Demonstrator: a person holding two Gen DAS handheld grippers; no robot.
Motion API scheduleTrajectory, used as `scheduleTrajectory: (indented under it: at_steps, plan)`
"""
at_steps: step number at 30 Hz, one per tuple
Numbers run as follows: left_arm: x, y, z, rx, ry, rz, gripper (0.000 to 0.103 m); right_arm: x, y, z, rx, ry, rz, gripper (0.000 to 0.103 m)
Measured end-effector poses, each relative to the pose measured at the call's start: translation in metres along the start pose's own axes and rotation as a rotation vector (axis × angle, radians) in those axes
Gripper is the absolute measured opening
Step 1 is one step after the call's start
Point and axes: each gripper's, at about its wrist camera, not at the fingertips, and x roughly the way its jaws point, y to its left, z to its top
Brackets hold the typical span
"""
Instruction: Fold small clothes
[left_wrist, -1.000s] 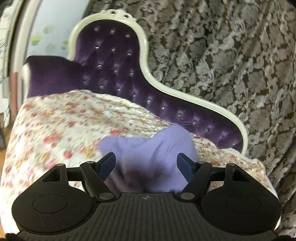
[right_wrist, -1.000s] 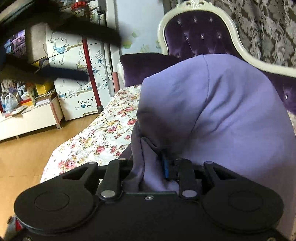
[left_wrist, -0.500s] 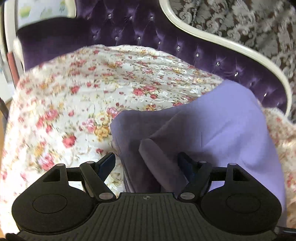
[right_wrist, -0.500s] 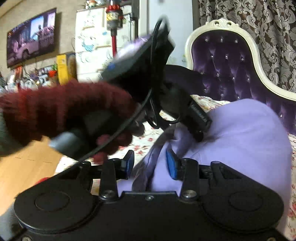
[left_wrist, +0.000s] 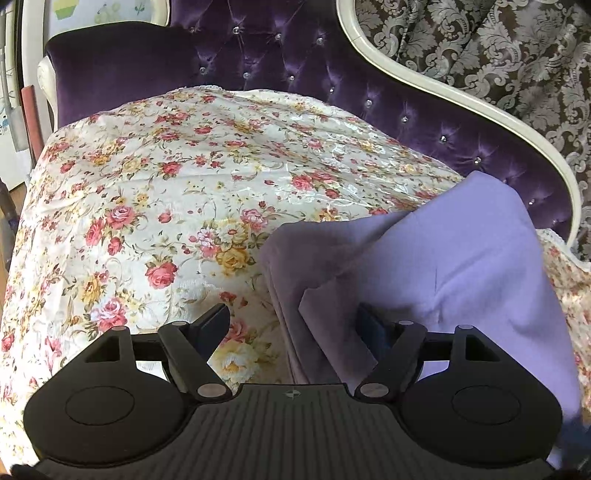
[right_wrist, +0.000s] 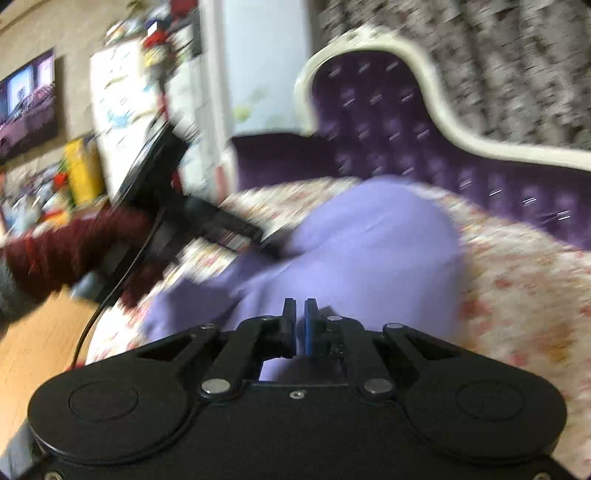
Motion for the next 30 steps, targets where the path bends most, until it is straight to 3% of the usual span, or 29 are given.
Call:
scheduleTrajectory:
  at_steps: [3,6,10,13,15,18,25,28,30]
  plan:
    - [0.0,-0.001,-0.002,0.014,0.01,0.043,0.075,0.031,0.038,-0.016,-0.087,0.038,0.024,0.012]
    - [-0.009,-0.005,-0.005,0.031,-0.005,0.098,0.072,0.053,0.038,-0.012,-0.013,0.057,0.079,0.011]
    - [-0.045,-0.032,-0.011,0.099,-0.118,0.081,0.072,0.066,0.032,-0.006,0.0,0.076,0.113,0.011]
    - [-0.058,-0.06,-0.021,0.175,-0.172,0.01,0.072,0.068,0.029,-0.006,0.002,0.09,0.126,0.011]
    - [-0.052,-0.073,-0.031,0.219,-0.15,-0.013,0.073,0.066,0.033,-0.009,-0.004,0.092,0.126,0.01]
    - [-0.028,-0.075,-0.045,0.271,-0.081,0.06,0.076,0.061,0.034,-0.013,-0.02,0.081,0.136,0.011]
    - [-0.026,-0.04,-0.053,0.141,-0.105,0.036,0.083,0.005,0.015,-0.008,-0.07,0.046,0.177,0.013]
    - [-0.027,-0.033,-0.059,0.099,-0.114,0.032,0.083,-0.015,-0.012,0.006,-0.039,-0.02,0.11,0.013]
    - [-0.026,-0.029,-0.062,0.064,-0.118,0.015,0.084,-0.014,-0.034,0.022,-0.006,-0.07,0.022,0.019]
